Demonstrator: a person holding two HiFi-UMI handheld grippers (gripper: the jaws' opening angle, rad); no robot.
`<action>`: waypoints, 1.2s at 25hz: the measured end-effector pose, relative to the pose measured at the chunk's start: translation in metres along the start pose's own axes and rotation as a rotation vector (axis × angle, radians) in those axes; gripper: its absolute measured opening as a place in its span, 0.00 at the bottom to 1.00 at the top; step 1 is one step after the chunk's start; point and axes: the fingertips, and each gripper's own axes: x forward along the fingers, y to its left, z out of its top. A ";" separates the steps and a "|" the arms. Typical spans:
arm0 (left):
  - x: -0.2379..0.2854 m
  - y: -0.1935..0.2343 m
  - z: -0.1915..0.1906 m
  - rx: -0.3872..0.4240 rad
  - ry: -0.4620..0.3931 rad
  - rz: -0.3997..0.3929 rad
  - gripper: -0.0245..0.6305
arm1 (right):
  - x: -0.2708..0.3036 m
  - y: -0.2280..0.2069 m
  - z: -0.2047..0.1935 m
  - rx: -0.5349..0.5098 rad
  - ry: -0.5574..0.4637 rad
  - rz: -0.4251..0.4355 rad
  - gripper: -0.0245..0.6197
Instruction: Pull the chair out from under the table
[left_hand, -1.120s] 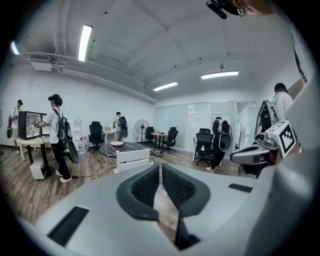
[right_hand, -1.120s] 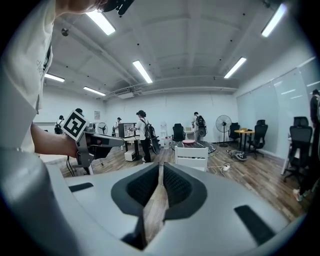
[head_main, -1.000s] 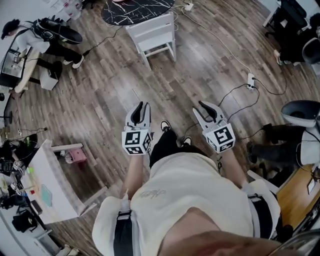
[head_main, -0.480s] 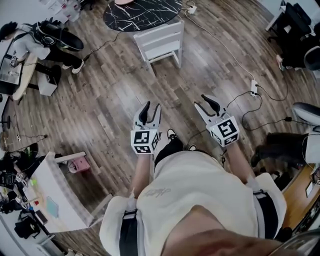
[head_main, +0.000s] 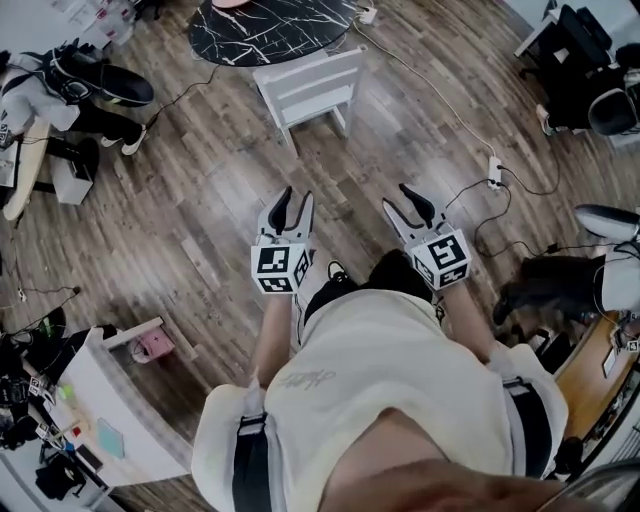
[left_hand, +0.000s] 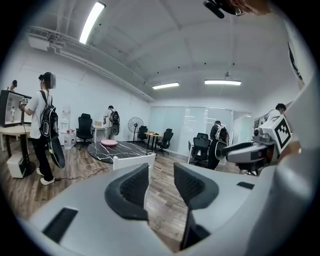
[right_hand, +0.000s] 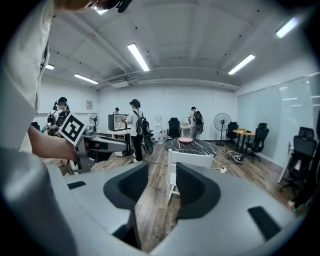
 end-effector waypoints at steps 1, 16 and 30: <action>0.004 0.004 0.001 -0.002 -0.001 -0.002 0.30 | 0.005 -0.002 0.002 -0.005 0.005 0.000 0.30; 0.090 0.037 0.004 0.030 0.088 0.025 0.30 | 0.106 -0.074 0.008 0.065 0.000 0.076 0.30; 0.240 0.058 0.038 0.087 0.151 0.052 0.30 | 0.213 -0.204 0.042 0.034 -0.048 0.177 0.30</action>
